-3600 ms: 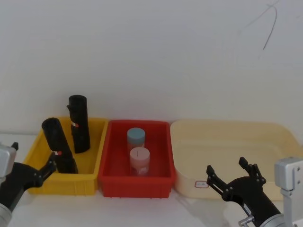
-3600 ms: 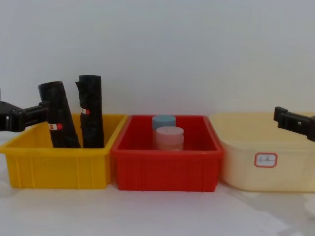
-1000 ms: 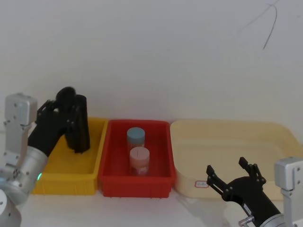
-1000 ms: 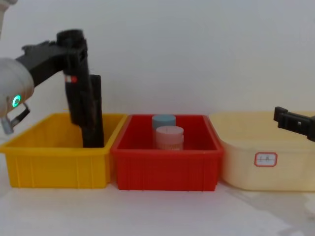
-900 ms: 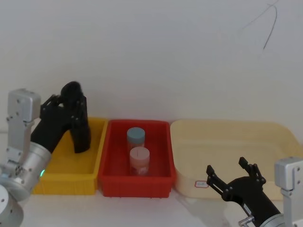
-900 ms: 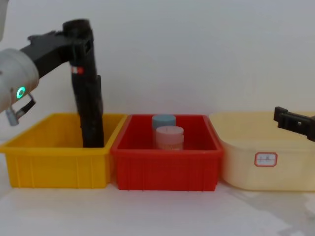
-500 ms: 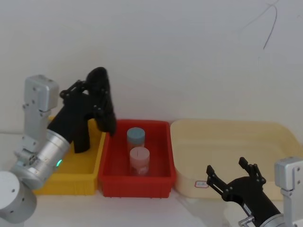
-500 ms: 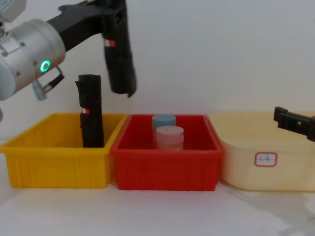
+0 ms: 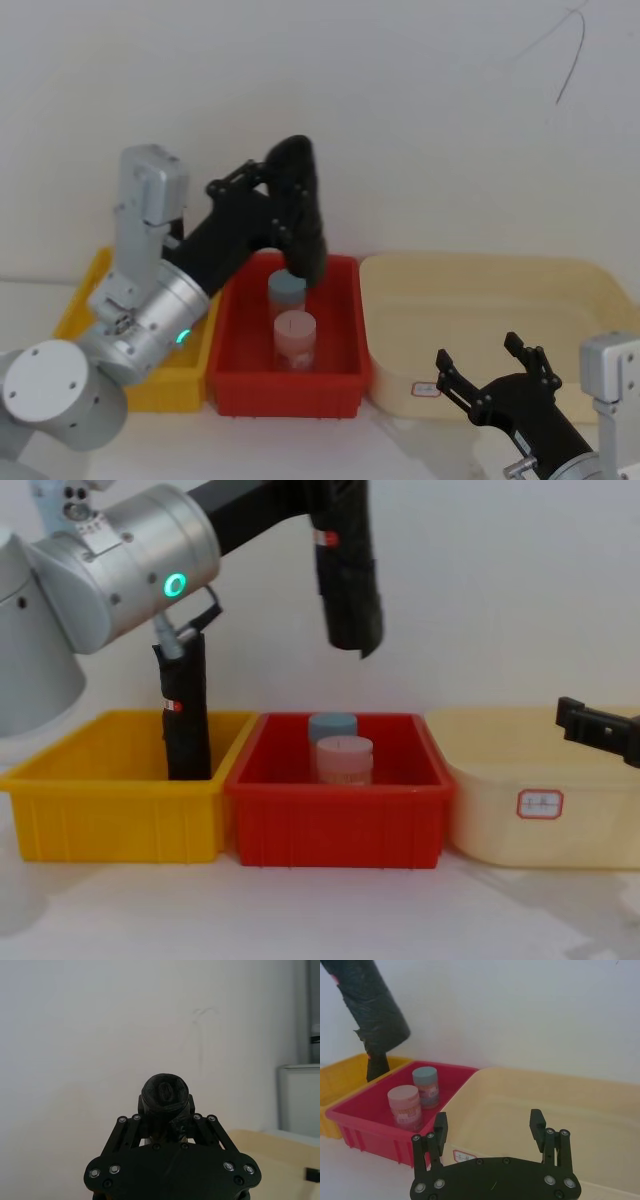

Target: Pick up the garbage bag with the one hand and transfer it to the other hand.

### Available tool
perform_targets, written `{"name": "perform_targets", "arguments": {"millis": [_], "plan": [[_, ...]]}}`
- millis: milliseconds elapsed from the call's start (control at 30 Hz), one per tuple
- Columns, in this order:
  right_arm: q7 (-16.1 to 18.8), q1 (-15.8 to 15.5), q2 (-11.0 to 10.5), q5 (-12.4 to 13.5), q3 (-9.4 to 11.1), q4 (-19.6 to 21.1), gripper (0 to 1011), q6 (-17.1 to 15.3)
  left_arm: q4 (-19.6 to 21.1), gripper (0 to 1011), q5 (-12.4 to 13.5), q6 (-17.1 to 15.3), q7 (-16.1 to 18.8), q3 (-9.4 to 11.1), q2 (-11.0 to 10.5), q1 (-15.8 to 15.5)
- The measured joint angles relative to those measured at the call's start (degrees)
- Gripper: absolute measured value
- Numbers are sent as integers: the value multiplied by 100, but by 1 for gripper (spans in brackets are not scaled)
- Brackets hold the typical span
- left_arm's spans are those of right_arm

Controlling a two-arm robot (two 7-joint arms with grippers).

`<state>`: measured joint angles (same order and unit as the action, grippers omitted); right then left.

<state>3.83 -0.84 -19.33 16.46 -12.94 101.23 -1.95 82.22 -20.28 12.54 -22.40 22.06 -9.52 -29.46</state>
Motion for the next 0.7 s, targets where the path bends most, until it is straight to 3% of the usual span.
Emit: {"name": "perform_targets", "arguments": {"millis": [400, 700], "plan": [[0, 0, 0, 0, 0, 0, 999, 0, -376, 371, -420, -81, -751, 382, 271, -320], [0, 0, 0, 0, 0, 0, 1000, 0, -640, 371, -618, -141, -999, 541, 402, -442]]}}
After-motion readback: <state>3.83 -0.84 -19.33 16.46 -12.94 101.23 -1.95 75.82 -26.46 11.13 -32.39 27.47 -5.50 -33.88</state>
